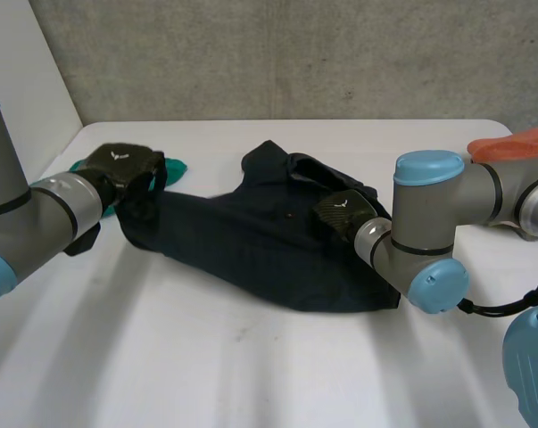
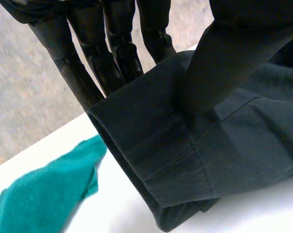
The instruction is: Fold the laundry.
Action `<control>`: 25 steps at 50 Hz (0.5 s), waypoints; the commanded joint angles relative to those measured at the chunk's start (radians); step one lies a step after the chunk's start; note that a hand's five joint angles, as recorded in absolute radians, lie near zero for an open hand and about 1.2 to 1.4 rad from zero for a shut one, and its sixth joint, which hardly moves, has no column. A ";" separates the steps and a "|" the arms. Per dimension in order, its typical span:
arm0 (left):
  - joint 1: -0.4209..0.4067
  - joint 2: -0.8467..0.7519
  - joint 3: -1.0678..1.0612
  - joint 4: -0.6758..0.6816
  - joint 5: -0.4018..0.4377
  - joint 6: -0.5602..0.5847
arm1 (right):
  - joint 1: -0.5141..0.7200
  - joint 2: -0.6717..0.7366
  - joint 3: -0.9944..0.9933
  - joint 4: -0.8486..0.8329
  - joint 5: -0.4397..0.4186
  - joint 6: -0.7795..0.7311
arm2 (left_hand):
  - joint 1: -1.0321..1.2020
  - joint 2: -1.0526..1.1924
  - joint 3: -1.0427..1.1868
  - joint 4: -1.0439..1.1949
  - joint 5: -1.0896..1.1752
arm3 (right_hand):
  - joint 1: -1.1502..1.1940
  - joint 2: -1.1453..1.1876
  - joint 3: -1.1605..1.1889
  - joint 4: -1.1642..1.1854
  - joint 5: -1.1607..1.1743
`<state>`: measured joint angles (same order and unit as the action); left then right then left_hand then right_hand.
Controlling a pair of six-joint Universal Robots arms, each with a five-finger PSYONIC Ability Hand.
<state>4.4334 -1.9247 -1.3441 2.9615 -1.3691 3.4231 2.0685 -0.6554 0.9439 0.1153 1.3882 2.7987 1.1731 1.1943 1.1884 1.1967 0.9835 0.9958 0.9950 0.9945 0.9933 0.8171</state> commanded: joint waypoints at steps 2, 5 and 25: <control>-0.034 0.055 0.017 0.043 -0.007 -0.019 | -0.001 -0.027 0.006 0.004 -0.015 0.034 | 0.223 0.202 0.208 0.200 0.238 | 0.400 0.401 0.402 0.403 0.405; -0.045 0.064 0.026 0.051 -0.010 -0.019 | -0.005 -0.055 0.013 0.007 -0.021 0.039 | 0.223 0.202 0.208 0.200 0.238 | 0.400 0.401 0.402 0.403 0.405; -0.103 0.158 0.017 0.077 0.019 -0.015 | -0.005 -0.235 0.098 0.102 -0.035 0.071 | 0.223 0.202 0.208 0.200 0.238 | -0.404 -0.403 -0.403 -0.402 -0.400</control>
<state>4.3563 -1.7882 -1.3103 3.0219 -1.3561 3.4053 2.0554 -0.9593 1.0656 0.1945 1.3517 2.8145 1.1731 1.1969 1.1884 1.1973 0.9835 0.5765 0.5689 0.5725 0.5757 0.3756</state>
